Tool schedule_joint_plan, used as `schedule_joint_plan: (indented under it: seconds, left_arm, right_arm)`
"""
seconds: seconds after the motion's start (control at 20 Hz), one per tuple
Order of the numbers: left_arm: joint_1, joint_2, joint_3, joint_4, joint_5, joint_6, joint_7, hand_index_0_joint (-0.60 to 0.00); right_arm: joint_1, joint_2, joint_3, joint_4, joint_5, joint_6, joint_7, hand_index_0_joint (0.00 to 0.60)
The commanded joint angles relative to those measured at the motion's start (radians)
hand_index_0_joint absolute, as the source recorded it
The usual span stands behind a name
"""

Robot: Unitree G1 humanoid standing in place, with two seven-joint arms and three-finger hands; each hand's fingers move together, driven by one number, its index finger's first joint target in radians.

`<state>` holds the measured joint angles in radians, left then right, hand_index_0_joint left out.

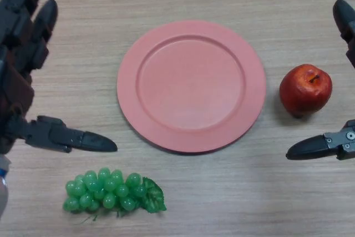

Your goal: Pick up the red apple and place it on the plate

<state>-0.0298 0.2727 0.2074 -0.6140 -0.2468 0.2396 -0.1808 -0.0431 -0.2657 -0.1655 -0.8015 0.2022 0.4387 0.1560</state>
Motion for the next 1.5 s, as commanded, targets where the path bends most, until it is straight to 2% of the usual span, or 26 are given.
schedule_joint_plan:
  seconds: [0.05, 0.2, 0.6, 0.85, 1.0, 1.15, 1.3, 1.5]
  left_arm:
    - [-0.027, 0.033, 0.062, -0.022, 0.001, -0.165, 0.003, 0.0]
    - [-0.041, 0.045, 0.068, -0.001, -0.006, -0.167, -0.001, 0.0]
    - [0.005, 0.027, 0.08, 0.021, 0.025, -0.233, -0.003, 0.0]
    - [0.031, 0.007, 0.052, 0.002, 0.073, -0.237, -0.001, 0.0]
    - [0.044, -0.001, 0.038, -0.031, 0.059, -0.201, -0.006, 0.0]
    - [0.065, -0.016, 0.027, -0.06, 0.059, -0.185, -0.007, 0.0]
    - [0.087, -0.023, 0.041, -0.072, 0.059, -0.187, -0.003, 0.0]
    - [0.09, -0.017, 0.083, -0.085, 0.054, -0.177, -0.007, 0.0]
  right_arm:
    - [-0.021, -0.021, -0.037, -0.046, 0.058, -0.147, 0.001, 0.0]
    - [-0.023, -0.02, -0.026, -0.022, 0.024, -0.174, 0.003, 0.0]
    - [-0.003, -0.004, -0.004, 0.025, -0.015, -0.256, 0.018, 0.0]
    - [-0.129, -0.068, -0.054, 0.237, -0.037, -0.327, 0.016, 0.0]
    - [-0.187, -0.104, -0.066, 0.444, -0.036, -0.459, 0.038, 0.0]
    - [-0.237, -0.134, -0.059, 0.672, -0.093, -0.622, 0.039, 0.0]
    - [-0.302, -0.156, -0.041, 0.902, -0.168, -0.737, 0.004, 0.0]
    - [-0.387, -0.168, -0.01, 1.151, -0.223, -0.848, -0.046, 0.0]
